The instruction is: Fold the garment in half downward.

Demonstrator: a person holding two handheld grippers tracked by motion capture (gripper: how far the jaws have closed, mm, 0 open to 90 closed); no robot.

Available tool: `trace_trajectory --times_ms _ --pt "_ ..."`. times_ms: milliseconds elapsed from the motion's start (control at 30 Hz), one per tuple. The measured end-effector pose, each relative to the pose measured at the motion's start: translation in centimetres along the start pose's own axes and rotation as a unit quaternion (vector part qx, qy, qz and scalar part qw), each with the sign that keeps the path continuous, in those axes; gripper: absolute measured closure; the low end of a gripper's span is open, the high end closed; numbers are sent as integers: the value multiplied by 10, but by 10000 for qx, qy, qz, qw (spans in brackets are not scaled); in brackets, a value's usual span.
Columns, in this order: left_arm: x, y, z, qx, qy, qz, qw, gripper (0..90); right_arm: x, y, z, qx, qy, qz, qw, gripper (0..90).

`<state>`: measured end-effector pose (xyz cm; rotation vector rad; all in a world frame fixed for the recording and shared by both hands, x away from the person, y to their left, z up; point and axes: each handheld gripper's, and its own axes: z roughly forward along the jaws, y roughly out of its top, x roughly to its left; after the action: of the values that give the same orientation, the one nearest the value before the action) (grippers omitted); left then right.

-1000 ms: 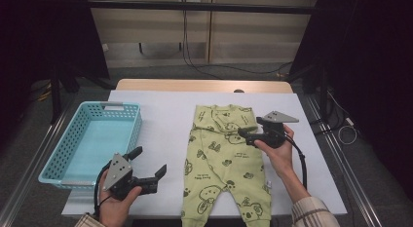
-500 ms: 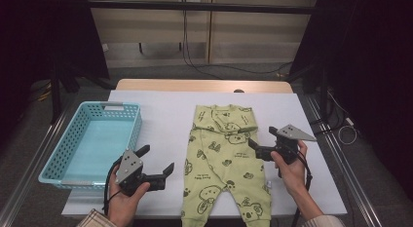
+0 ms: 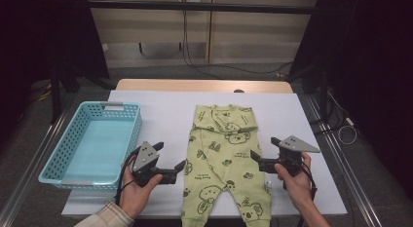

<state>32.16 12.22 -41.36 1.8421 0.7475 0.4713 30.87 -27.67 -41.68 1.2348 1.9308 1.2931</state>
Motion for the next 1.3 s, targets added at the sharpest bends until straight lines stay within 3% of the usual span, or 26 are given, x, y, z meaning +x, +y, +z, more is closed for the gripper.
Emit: trace_trajectory --times_ms 100,167,267,333,400,467,533,633,700,733,800,867,933,1000,1133,1167,1300 --pt "4 1 11 180 -131 -23 9997 62 2 -5 0 304 80 4 9995 97" --pt "8 2 17 263 -177 -219 9993 63 2 -7 -1 371 76 -24 9993 116" --pt "11 2 23 384 -122 -128 9991 64 1 -11 -4 572 51 -104 9983 137" --pt "14 1 27 502 -206 -204 9983 63 0 -14 -5 659 70 -101 9978 140" --pt "15 -1 32 673 -367 -110 9970 57 -2 -15 -5 685 48 -107 9976 140" --pt "13 -4 37 906 -292 100 9954 51 -4 -17 -2 832 70 -161 9964 137" --pt "12 -6 40 1016 -295 12 9944 51 -4 -20 1 1018 88 -267 9944 140" --pt "12 -8 41 1148 -590 -93 9916 51 -6 -23 2 1262 77 -221 9917 233" --pt "11 -9 44 1323 -491 60 9900 65 -7 -25 1 1385 37 -144 9903 274" --pt "10 -10 45 1374 -478 29 9894 68 -7 -25 1 1417 31 -159 9898 302" --pt "10 -12 48 1516 -451 -134 9873 114 -10 -27 1 1512 16 -148 9884 359" --pt "12 -13 51 1567 -336 37 9871 142 -11 -28 2 1606 73 -135 9869 412" --pt "12 -15 53 1605 -279 -46 9866 189 -12 -30 3 1655 89 -116 9861 441" --pt "13 -14 55 1646 -312 67 9858 233 -12 -30 4 1703 133 -130 9852 468" --pt "14 -15 63 1780 -347 72 9834 356 -11 -32 9 1894 163 -57 9817 480" --pt "13 -15 65 1863 -396 80 9817 361 -10 -32 9 1887 149 -81 9819 489" --pt "7 -16 68 1904 -410 235 9806 390 -10 -32 9 1897 112 -114 9817 549"
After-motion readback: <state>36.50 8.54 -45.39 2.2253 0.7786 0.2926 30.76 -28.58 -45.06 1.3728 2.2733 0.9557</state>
